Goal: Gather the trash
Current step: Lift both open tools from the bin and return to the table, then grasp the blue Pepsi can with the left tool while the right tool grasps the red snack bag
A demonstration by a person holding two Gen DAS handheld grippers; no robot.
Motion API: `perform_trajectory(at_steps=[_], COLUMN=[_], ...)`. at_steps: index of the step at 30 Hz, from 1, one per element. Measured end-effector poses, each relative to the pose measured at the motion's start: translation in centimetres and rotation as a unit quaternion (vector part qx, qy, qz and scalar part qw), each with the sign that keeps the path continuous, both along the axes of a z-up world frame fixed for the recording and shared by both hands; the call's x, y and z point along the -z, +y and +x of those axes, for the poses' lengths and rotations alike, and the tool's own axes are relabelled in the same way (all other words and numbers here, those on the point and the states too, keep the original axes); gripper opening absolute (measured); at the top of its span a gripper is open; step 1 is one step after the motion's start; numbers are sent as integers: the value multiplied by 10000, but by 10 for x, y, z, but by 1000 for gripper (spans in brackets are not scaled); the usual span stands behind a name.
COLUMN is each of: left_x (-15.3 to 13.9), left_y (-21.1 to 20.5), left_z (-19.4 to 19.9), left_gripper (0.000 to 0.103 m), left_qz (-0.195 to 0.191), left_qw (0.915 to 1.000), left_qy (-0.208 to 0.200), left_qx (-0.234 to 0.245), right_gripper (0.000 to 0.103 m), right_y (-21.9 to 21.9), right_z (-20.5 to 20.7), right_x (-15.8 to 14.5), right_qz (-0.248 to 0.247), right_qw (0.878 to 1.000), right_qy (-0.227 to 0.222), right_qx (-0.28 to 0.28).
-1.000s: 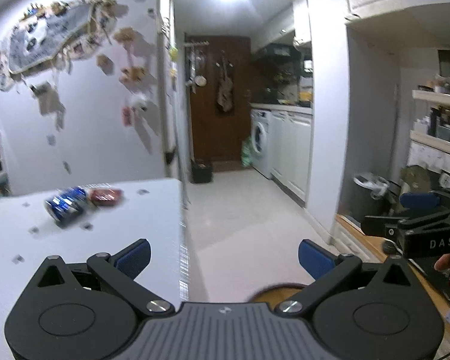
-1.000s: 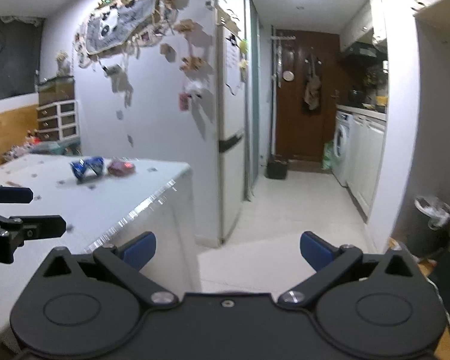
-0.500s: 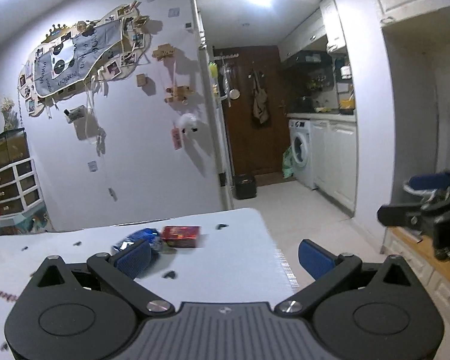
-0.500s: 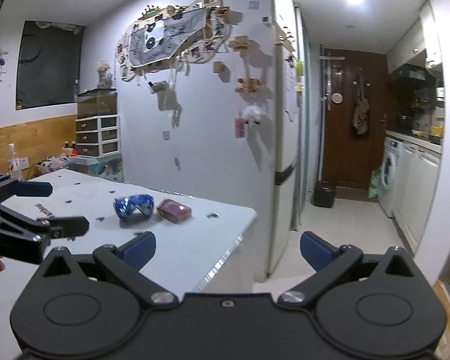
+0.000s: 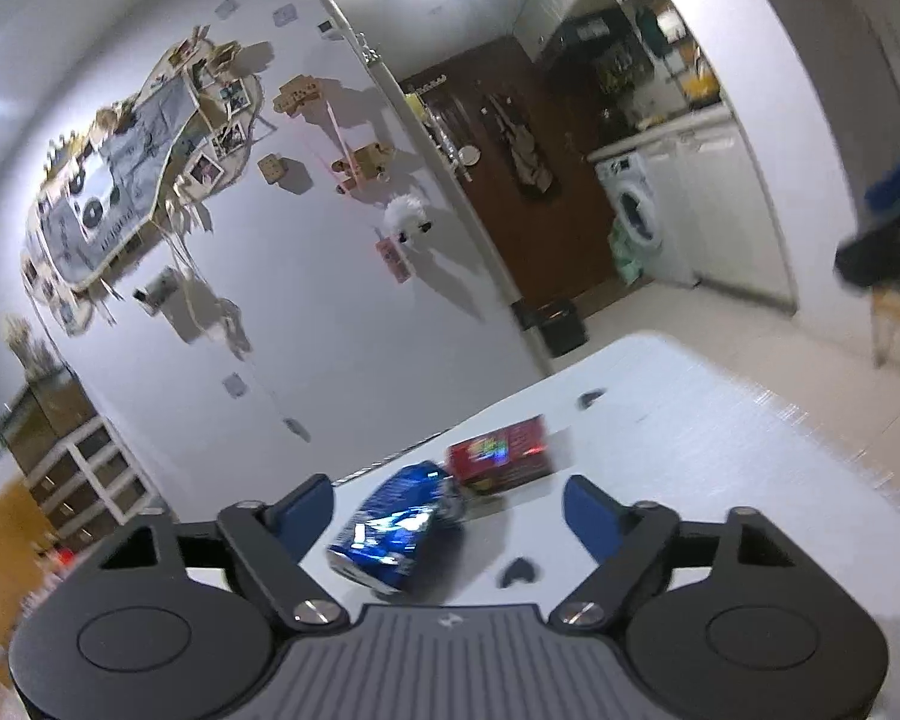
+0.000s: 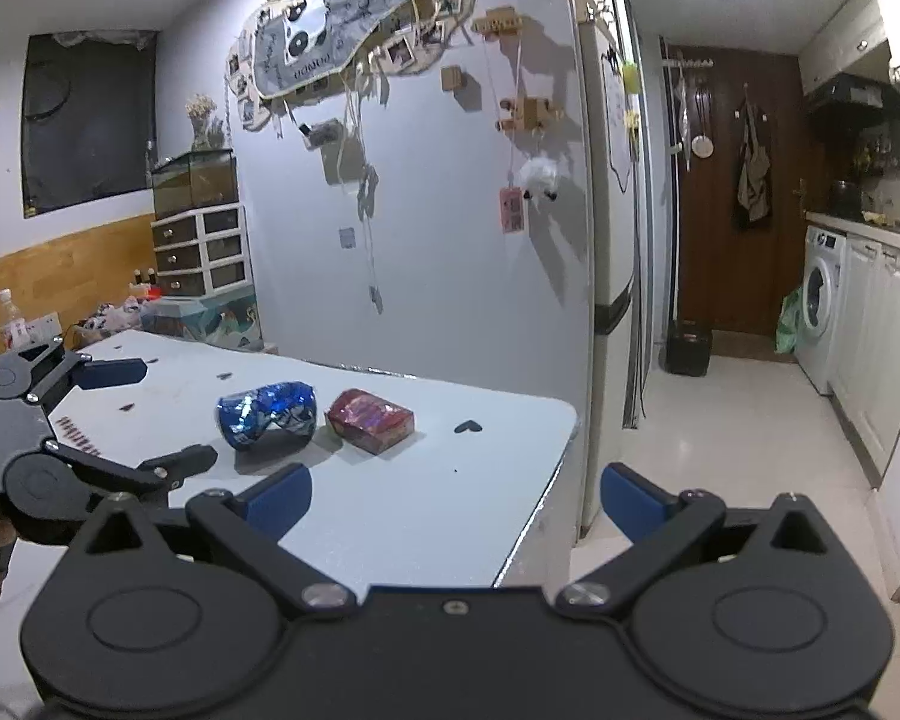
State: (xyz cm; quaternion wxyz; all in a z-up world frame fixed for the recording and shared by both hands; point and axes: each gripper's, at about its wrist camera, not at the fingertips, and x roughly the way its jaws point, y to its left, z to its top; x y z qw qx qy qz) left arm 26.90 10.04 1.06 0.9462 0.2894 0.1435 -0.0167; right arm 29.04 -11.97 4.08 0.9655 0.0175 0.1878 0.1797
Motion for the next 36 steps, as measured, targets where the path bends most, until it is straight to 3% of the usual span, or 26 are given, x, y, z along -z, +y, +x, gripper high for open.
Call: perform_trajectory(at_steps=[5, 11, 17, 21, 23, 27, 30, 36], left_x=[31, 67, 90, 87, 86, 81, 73, 47], left_y=[4, 0, 1, 7, 10, 14, 24, 51], left_z=[37, 74, 99, 109, 114, 115, 114, 111], left_gripper=[57, 56, 53, 48, 36, 29, 26, 22], left_qz=[725, 1400, 2107, 1881, 1750, 1529, 1097, -201], left_qw=[9969, 9888, 9742, 9789, 9817, 9861, 9924, 9992], left_qy=[-43, 166, -99, -68, 64, 15, 32, 76], left_qx=[-304, -485, -797, -800, -750, -647, -553, -343], right_gripper=[103, 103, 103, 103, 103, 103, 103, 100], right_y=[7, 16, 28, 38, 44, 59, 74, 109], right_z=[19, 36, 57, 82, 99, 129, 146, 166], right_x=[12, 24, 27, 25, 25, 28, 30, 36], right_qz=[178, 237, -16, -137, -148, -320, -540, -1293], right_qw=[9998, 9996, 9991, 9973, 9970, 9943, 9900, 9736], right_qy=[8, 128, -109, -214, -236, -228, -177, -255], right_qx=[34, -97, -415, -687, -716, -994, -1294, -1862])
